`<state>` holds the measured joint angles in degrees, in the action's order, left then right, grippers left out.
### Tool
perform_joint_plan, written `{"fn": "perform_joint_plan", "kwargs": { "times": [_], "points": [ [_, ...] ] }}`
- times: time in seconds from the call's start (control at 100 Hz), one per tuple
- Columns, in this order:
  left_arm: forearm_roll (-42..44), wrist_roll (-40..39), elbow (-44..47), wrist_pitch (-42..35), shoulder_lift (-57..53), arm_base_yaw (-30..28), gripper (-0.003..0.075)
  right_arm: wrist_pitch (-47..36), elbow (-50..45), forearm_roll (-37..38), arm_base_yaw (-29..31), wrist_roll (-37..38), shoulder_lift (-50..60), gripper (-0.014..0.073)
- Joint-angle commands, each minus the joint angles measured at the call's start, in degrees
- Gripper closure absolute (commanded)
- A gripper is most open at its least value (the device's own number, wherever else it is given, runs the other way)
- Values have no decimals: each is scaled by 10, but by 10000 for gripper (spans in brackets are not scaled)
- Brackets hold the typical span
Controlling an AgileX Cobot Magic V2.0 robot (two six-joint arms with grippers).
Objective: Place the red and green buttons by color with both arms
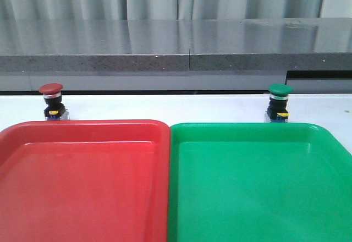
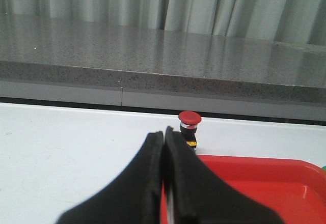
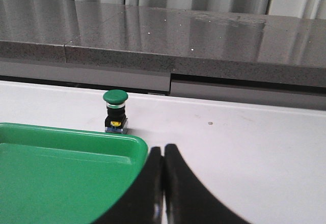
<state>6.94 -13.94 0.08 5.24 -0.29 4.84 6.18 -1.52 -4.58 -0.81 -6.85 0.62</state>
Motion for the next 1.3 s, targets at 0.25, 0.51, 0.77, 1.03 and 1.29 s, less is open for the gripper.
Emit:
{"fn": "perform_joint_plan", "kwargs": {
  "times": [0.25, 0.51, 0.77, 1.03, 1.29],
  "points": [
    [-2, -2, 23, -44, -18, -2, 740, -40, 8, 3, 3, -5, 10, 660],
    [-12, -3, -2, -42, -16, -2, 740, -40, 8, 3, 3, -5, 10, 660],
    [-43, -3, -115, 35, 55, -2, 740, -40, 8, 3, 3, -5, 10, 660],
    [-45, -3, -288, 226, 211, -2, 740, -40, 8, 3, 3, -5, 10, 660],
    [-51, -3, -379, 315, 330, -2, 739, -40, 8, 3, 3, -5, 10, 660]
  ]
}}
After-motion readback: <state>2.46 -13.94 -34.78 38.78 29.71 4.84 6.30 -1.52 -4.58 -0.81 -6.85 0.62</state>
